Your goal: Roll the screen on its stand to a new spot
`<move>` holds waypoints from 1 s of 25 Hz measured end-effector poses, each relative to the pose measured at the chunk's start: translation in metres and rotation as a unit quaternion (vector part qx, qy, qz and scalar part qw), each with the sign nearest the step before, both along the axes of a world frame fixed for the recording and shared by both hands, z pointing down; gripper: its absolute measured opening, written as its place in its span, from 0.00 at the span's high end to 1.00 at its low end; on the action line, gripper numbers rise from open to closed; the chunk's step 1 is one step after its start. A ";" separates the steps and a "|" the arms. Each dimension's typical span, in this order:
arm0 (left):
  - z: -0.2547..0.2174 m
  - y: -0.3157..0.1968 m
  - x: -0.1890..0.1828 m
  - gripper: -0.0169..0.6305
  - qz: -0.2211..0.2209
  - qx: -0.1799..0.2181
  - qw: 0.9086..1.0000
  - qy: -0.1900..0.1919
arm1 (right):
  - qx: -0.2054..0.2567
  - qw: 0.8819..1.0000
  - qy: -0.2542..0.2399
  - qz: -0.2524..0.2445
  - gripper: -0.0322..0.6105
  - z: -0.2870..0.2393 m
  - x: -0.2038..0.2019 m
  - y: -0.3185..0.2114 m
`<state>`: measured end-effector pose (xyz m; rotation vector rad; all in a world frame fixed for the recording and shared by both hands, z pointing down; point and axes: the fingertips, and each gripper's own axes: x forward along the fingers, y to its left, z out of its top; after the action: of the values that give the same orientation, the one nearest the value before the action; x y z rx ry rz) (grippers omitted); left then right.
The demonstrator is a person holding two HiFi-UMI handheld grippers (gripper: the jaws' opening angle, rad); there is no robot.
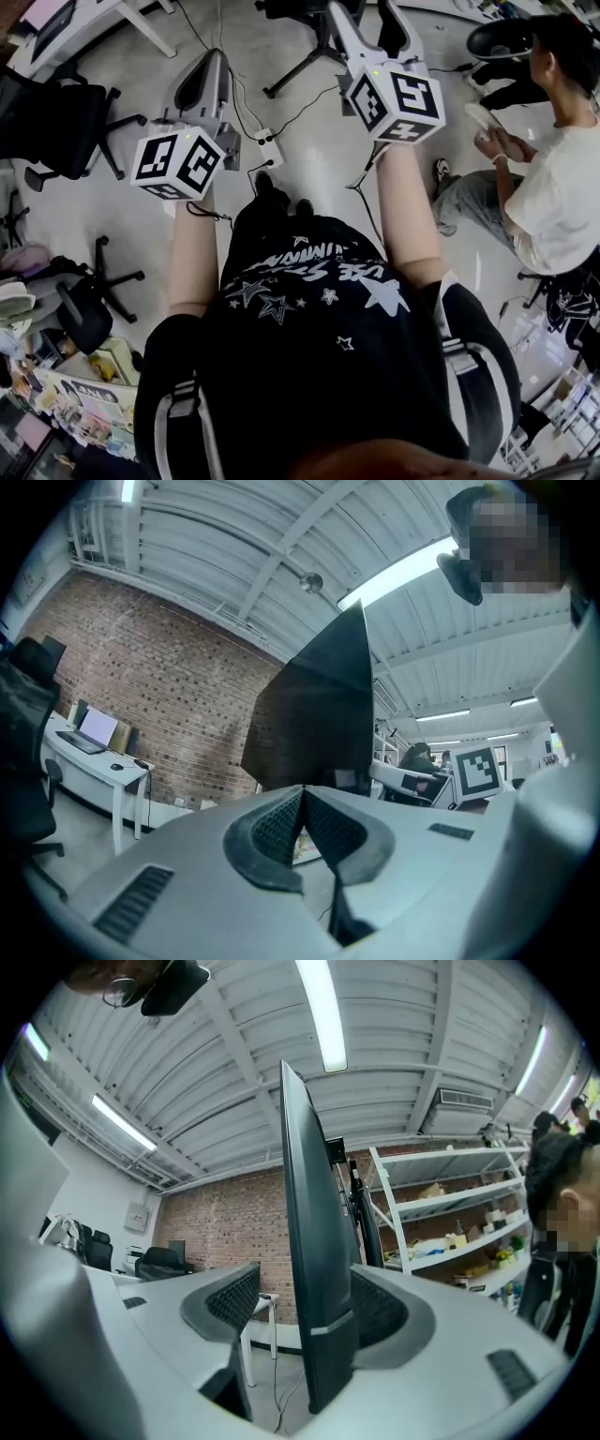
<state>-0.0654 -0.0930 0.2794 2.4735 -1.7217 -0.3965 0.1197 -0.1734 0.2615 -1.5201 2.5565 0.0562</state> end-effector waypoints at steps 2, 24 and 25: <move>0.001 0.008 0.000 0.96 -0.002 0.000 1.000 -0.004 | -0.002 1.000 -0.003 0.000 0.50 0.005 0.000 0.009; -0.016 0.022 -0.002 0.96 0.065 0.014 0.998 -0.012 | -0.030 0.998 0.032 0.052 0.90 0.011 -0.009 0.051; -0.017 0.024 -0.005 0.96 0.068 0.014 0.998 -0.011 | -0.029 0.997 0.033 0.057 0.91 0.010 -0.011 0.054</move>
<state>-0.0709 -0.0687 0.2624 2.6035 -1.5544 -0.3844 0.1088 -0.1190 0.2718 -1.7134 2.5394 0.0460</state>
